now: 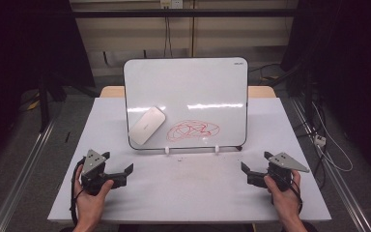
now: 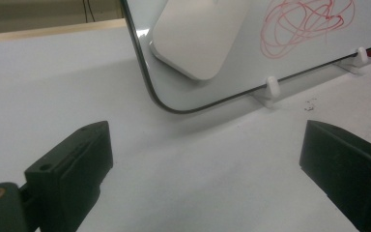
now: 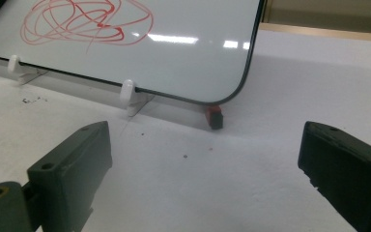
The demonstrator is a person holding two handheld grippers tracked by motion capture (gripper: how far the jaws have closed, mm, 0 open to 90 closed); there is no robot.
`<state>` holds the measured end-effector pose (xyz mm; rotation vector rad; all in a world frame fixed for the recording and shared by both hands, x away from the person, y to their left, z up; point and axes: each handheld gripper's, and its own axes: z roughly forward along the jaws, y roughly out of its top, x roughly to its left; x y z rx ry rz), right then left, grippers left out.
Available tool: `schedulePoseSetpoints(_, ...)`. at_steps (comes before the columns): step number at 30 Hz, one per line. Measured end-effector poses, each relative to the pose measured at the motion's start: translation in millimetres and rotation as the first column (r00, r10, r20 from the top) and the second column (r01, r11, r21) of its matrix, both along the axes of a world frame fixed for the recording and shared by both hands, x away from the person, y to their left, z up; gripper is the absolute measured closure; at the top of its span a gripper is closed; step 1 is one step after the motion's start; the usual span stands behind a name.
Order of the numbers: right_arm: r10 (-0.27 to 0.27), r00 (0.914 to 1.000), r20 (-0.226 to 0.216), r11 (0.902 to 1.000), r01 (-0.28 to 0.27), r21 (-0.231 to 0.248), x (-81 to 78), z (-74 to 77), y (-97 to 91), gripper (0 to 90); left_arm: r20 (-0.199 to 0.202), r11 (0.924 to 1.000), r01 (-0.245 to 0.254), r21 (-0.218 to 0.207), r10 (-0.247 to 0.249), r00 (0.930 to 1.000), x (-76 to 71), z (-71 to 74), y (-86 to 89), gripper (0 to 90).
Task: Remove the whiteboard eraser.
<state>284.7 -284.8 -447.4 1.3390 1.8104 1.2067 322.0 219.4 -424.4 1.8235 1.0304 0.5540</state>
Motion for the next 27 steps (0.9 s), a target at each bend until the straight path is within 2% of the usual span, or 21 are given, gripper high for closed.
schedulePoseSetpoints(8,0.019,0.9998,-0.004,0.9997,-0.019,-0.014,1.4,-0.9,0.8,4.5,-0.021,0.9999,0.014,0.005,-0.014,0.9997,2.9,-0.5,-2.5,5.2)
schedulePoseSetpoints(11,0.019,0.9998,-0.01,0.9997,-0.019,-0.014,1.4,-1.0,0.6,4.4,-0.062,0.9995,0.031,0.004,-0.031,0.9976,7.7,-0.9,-5.3,5.7)
schedulePoseSetpoints(13,0.02,0.9998,-0.01,0.9996,-0.02,-0.019,1.5,-1.1,0.8,4.5,-0.061,0.9993,0.032,0.016,-0.031,0.9976,9.0,-0.4,-7.4,5.9)
schedulePoseSetpoints(16,0.027,0.9996,-0.011,0.9993,-0.027,-0.026,1.8,-1.2,1.2,4.4,-0.065,0.9983,0.058,0.009,-0.058,0.9962,12.1,1.8,-10.4,6.0)
schedulePoseSetpoints(18,0.02,0.9997,-0.015,0.9995,-0.021,-0.026,2.4,-1.3,1.2,4.4,-0.069,0.9979,0.062,0.02,-0.06,0.9958,15.0,4.5,-12.0,5.9)
schedulePoseSetpoints(20,0.02,0.9996,-0.02,0.9992,-0.02,-0.034,2.5,-1.6,1.2,4.4,-0.084,0.9956,0.092,0.019,-0.09,0.9925,19.1,8.2,-13.0,6.1)
schedulePoseSetpoints(25,0.022,0.9996,-0.02,0.9992,-0.023,-0.033,2.8,-2.5,0.0,4.4,-0.072,0.9913,0.104,0.081,-0.098,0.9926,25.2,15.6,-19.5,5.4)
schedulePoseSetpoints(27,0.022,0.9995,-0.021,0.9992,-0.023,-0.032,2.9,-2.5,-0.2,4.4,-0.059,0.9909,0.105,0.084,-0.1,0.9932,28.2,17.3,-23.0,5.4)
